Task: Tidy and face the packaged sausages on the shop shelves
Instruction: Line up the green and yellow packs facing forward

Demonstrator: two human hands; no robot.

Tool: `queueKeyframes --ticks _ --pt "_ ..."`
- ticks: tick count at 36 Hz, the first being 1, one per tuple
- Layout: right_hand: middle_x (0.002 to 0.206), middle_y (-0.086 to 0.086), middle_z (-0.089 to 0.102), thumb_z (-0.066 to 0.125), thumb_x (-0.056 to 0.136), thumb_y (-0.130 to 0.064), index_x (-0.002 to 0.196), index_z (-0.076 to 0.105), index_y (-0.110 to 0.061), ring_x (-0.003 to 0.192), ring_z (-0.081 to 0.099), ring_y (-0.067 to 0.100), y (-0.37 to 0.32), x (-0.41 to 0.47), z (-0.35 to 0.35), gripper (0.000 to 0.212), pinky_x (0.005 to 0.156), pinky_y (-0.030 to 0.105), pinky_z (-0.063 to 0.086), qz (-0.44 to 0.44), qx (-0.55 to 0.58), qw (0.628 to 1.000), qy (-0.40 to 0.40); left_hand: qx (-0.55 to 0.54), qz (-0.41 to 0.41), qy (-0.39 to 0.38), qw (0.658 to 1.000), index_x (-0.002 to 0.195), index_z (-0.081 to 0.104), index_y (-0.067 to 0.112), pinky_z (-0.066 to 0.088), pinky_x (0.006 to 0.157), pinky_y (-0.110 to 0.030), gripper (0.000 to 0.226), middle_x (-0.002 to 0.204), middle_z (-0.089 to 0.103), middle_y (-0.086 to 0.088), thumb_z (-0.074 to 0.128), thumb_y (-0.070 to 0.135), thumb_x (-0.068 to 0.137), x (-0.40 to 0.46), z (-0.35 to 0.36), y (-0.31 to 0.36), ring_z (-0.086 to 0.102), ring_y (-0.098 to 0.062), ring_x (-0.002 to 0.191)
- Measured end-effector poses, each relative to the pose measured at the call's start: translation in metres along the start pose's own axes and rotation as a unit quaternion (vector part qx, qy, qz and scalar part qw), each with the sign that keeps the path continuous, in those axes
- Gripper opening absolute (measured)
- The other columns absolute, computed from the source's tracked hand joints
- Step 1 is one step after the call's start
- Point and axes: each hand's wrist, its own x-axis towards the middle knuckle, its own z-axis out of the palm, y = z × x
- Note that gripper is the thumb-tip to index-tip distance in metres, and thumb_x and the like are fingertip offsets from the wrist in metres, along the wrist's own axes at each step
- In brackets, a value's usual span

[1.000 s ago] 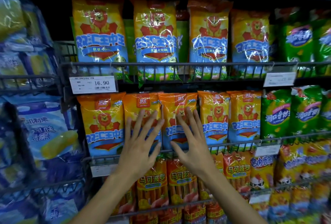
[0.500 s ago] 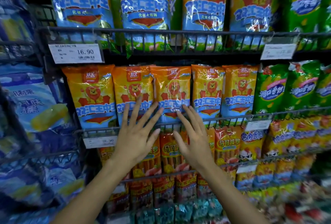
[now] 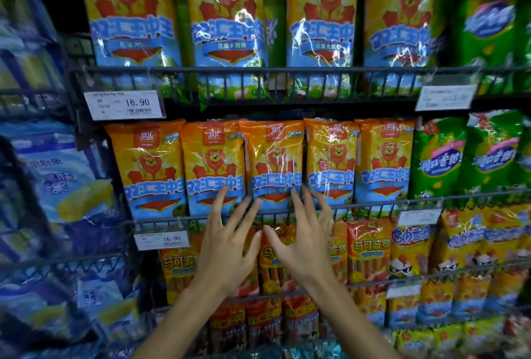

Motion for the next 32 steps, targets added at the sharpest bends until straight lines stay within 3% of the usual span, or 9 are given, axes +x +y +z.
queueKeyframes --ticks 5,10,12,15,20,27,32 --pt "0.17 -0.008 0.013 0.057 0.092 -0.063 0.161 0.029 -0.023 0.155 0.001 0.014 -0.001 0.006 0.002 0.084 0.124 0.051 0.024 -0.001 0.066 0.998 0.005 -0.022 0.001 0.003 1.0 0.158 0.038 0.025 0.011 0.121 -0.055 0.065 0.163 0.035 0.012 0.013 0.058 0.107 0.001 0.0 -0.003 -0.001 -0.027 0.16" --pt "0.168 -0.013 0.017 0.055 0.094 -0.06 0.161 0.029 -0.025 0.156 0.002 0.012 0.007 0.008 0.001 0.08 0.121 0.057 0.03 -0.008 0.087 0.996 0.009 -0.036 0.013 0.013 0.999 0.159 0.034 0.033 0.012 0.126 -0.057 0.057 0.164 0.028 0.019 0.034 0.054 0.106 0.002 -0.002 -0.016 0.002 -0.022 0.159" --pt "0.168 -0.015 0.018 0.059 0.094 -0.057 0.162 0.026 -0.024 0.156 0.0 0.01 0.01 0.011 0.0 0.082 0.12 0.058 0.032 -0.009 0.091 0.996 0.011 -0.027 0.023 0.026 0.999 0.161 0.029 0.034 0.013 0.126 -0.062 0.058 0.168 0.021 0.014 0.038 0.051 0.106 0.007 -0.005 -0.022 0.004 -0.027 0.159" --pt "0.168 -0.015 0.016 0.063 0.094 -0.051 0.163 0.021 -0.026 0.157 -0.001 0.011 0.009 0.015 0.0 0.085 0.119 0.06 0.032 -0.018 0.093 0.995 0.01 0.005 0.035 0.038 0.999 0.163 0.018 0.034 0.002 0.126 -0.059 0.063 0.173 0.005 0.005 0.038 0.05 0.106 0.026 -0.014 -0.018 -0.003 -0.034 0.159" --pt "0.169 -0.013 0.018 0.06 0.096 -0.05 0.162 0.025 -0.027 0.158 0.002 0.015 0.01 0.021 -0.002 0.078 0.119 0.06 0.031 -0.044 0.091 0.995 0.018 0.023 0.051 0.037 0.998 0.164 0.012 0.031 0.006 0.126 -0.057 0.065 0.173 -0.001 0.005 0.037 0.05 0.108 0.053 -0.021 -0.011 -0.007 -0.026 0.159" --pt "0.173 -0.002 0.004 0.05 0.104 -0.049 0.163 0.019 -0.02 0.159 -0.001 0.022 0.005 0.047 -0.007 0.073 0.128 0.051 0.004 -0.126 0.01 0.992 0.025 0.08 0.059 0.034 0.994 0.165 0.005 0.026 0.008 0.127 -0.056 0.065 0.173 -0.005 0.001 0.029 0.05 0.11 0.078 -0.025 -0.012 -0.005 -0.021 0.16" --pt "0.173 -0.001 0.002 0.043 0.106 -0.053 0.164 0.013 -0.02 0.159 0.003 0.02 0.005 0.056 -0.004 0.074 0.128 0.051 0.003 -0.149 -0.026 0.988 0.014 0.087 0.053 0.058 0.993 0.165 0.01 0.026 0.011 0.127 -0.057 0.063 0.173 0.001 0.001 0.032 0.045 0.11 0.077 -0.019 -0.021 0.001 -0.021 0.16"
